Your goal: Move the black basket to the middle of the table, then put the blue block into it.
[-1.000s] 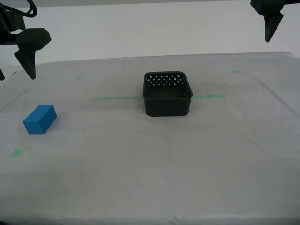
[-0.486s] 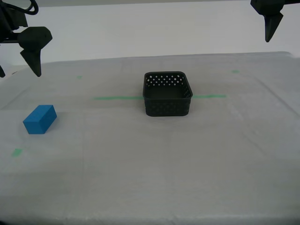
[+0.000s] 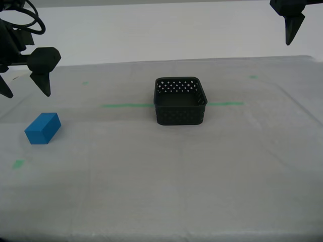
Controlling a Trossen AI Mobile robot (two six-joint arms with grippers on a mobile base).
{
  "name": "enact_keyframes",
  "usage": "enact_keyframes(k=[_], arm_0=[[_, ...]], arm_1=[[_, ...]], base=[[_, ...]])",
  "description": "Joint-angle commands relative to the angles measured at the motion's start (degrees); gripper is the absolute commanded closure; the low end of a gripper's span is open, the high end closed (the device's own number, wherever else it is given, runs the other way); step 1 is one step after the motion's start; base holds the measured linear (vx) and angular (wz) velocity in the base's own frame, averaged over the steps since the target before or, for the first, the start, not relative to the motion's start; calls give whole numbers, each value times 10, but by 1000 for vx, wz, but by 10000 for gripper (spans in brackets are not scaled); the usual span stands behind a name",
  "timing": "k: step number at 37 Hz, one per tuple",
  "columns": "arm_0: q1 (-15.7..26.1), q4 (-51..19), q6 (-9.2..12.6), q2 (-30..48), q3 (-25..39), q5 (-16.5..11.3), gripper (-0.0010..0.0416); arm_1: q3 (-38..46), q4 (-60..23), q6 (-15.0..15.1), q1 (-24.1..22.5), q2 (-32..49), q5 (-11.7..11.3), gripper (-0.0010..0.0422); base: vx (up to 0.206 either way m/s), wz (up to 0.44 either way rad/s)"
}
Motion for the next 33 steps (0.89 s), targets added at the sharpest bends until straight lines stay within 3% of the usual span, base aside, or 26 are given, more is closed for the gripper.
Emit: enact_keyframes(k=[1, 8, 23, 33], arm_0=[[0, 0, 0, 0, 0, 2, 7], [0, 0, 0, 0, 0, 2, 7], [0, 1, 0, 0, 0, 2, 7], [0, 2, 0, 0, 0, 2, 7]], arm_1=[[0, -1, -1, 1, 15, 5, 11], [0, 16, 3, 1, 84, 21, 11], [0, 62, 10, 1, 153, 21, 11], [0, 89, 10, 1, 192, 34, 11]], base=[[0, 0], [0, 0], [0, 0], [0, 0]])
